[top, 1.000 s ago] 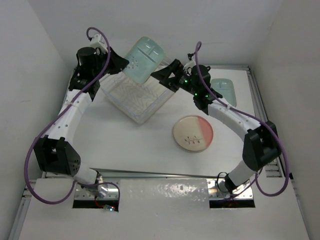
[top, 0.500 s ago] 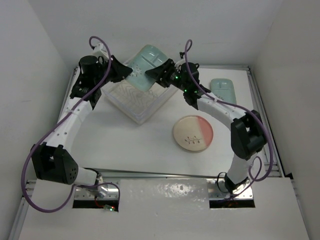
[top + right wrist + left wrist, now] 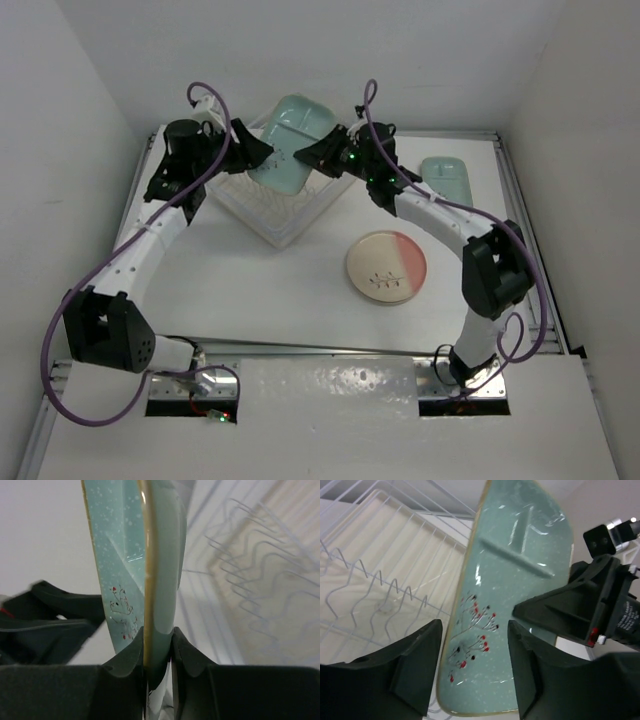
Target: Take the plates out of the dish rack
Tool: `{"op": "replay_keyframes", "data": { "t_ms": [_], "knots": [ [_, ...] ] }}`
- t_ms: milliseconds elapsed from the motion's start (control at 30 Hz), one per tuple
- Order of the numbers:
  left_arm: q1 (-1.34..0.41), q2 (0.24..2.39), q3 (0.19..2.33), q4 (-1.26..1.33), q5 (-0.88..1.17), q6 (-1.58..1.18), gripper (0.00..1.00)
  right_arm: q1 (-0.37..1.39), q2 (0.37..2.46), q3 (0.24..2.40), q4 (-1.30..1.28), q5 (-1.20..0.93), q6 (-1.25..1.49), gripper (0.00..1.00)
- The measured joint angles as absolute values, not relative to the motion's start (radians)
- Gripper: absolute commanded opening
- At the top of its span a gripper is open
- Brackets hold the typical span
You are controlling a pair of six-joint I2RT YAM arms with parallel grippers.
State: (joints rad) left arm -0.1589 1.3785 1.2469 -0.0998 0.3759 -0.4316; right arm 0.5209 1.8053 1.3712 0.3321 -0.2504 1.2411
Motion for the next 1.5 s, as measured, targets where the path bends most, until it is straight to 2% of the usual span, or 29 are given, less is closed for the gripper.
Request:
{"op": "replay_keyframes", "data": {
  "t_ms": [67,233,467,600,700,933,1233,1500],
  "knots": [
    [-0.165,1.367,1.237,-0.113,0.370,-0.407,0.62,0.517,1.802,1.406,0.213,-0.276,1.129,0.00],
    [-0.171,1.315,1.202,-0.116,0.339,-0.361,0.71,0.471,1.797,1.462,-0.025,-0.410,0.912,0.00],
    [-0.171,1.307,1.201,-0.119,0.278,-0.291,0.72,0.224,1.783,1.496,-0.313,-0.619,0.693,0.00],
    [-0.171,1.298,1.189,-0.133,0.241,-0.243,0.72,0.060,1.783,1.617,-0.609,-0.549,0.427,0.00],
    [-0.171,1.280,1.161,-0.143,0.231,-0.218,0.72,0.021,1.783,1.686,-0.734,-0.455,0.260,0.00],
    [-0.171,1.271,1.145,-0.177,0.228,-0.179,0.72,-0.022,1.819,1.700,-0.844,-0.360,0.079,0.00],
    [-0.171,1.271,1.128,-0.183,0.228,-0.150,0.72,-0.102,2.037,1.864,-0.861,-0.238,-0.031,0.00],
    [-0.171,1.272,1.111,-0.185,0.228,-0.124,0.72,-0.110,2.062,1.888,-0.860,-0.171,-0.083,0.00]
  ]
}}
